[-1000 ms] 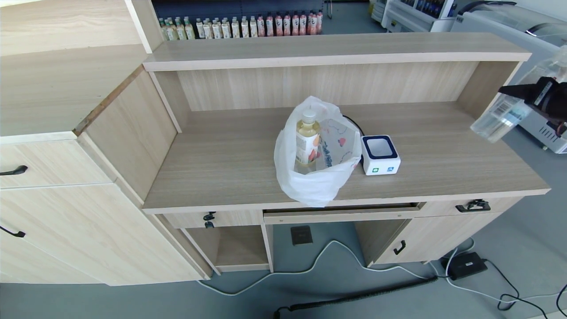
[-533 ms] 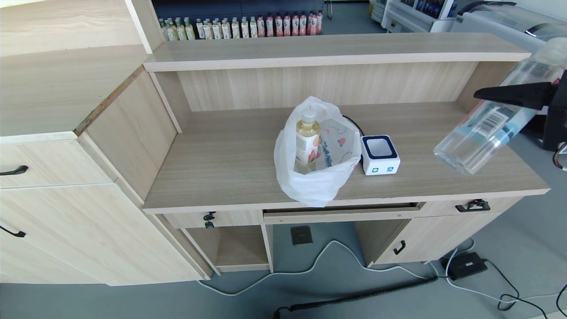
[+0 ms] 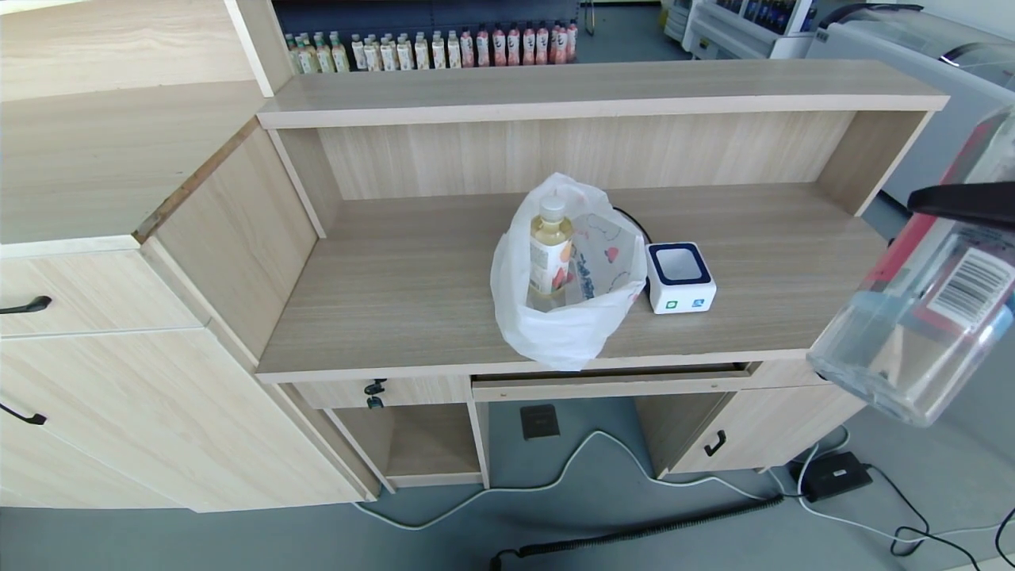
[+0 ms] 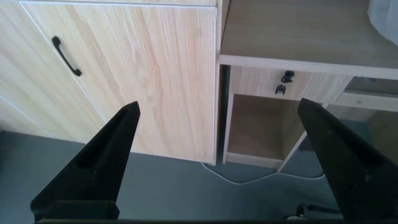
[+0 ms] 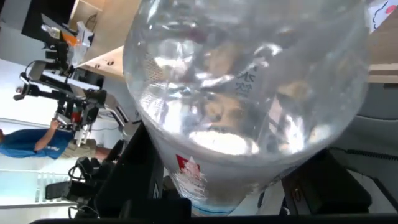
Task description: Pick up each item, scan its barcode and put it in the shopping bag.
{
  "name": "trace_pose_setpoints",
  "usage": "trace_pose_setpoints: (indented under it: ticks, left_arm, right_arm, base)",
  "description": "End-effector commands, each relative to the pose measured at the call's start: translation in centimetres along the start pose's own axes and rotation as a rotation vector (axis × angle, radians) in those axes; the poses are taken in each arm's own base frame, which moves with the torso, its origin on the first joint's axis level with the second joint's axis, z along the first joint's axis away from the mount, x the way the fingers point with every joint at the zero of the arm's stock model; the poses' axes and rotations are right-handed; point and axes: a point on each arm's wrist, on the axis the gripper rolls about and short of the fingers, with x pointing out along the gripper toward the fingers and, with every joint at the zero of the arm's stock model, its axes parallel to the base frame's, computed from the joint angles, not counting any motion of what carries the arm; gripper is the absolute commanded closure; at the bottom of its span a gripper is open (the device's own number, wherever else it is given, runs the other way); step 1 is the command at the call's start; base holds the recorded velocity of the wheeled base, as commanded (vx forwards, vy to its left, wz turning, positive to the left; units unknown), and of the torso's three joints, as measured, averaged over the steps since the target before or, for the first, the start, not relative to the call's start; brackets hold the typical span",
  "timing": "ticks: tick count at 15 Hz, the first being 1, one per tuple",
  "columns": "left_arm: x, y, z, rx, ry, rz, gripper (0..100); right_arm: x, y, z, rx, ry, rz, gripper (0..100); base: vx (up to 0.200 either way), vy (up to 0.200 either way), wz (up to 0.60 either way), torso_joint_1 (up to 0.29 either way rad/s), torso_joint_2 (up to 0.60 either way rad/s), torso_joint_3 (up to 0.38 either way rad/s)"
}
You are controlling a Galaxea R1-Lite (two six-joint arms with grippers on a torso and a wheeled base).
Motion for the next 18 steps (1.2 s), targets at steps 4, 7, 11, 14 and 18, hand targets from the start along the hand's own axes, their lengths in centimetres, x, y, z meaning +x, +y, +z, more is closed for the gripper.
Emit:
trace_pose_setpoints:
  ticks: [4,7,11,14,18]
  left_arm:
    - [0.0,0.0,0.0,-0.001,-0.001,0.001,0]
    - [0.0,0.0,0.0,-0.001,-0.001,0.001,0]
    - [0.0,0.0,0.0,-0.001,-0.001,0.001,0]
    - [0.0,0.0,0.0,-0.001,-0.001,0.001,0]
    - [0.0,0.0,0.0,-0.001,-0.001,0.001,0]
  right_arm:
    - [-0.5,0.8,-0.6,-0.012,0.01,0.04,100]
    - [-0.3,0.3,-1.1,-0.003,0.026,0.022,100]
    - [0.1,-0.4,-1.7,-0.034,0.044,-0.01,100]
    - [0.2,-0.4,-1.6,-0.037,0.041,-0.009,100]
    - [0.2,-0.4,-1.5,-0.04,0.034,-0.01,100]
  base:
    - [0.0,0.0,0.0,0.0,0.0,0.0]
    - [0.0,0.0,0.0,0.0,0.0,0.0]
    - [0.0,0.0,0.0,0.0,0.0,0.0]
    - [0.0,0.0,0.0,0.0,0.0,0.0]
    - [0.0,0.0,0.0,0.0,0.0,0.0]
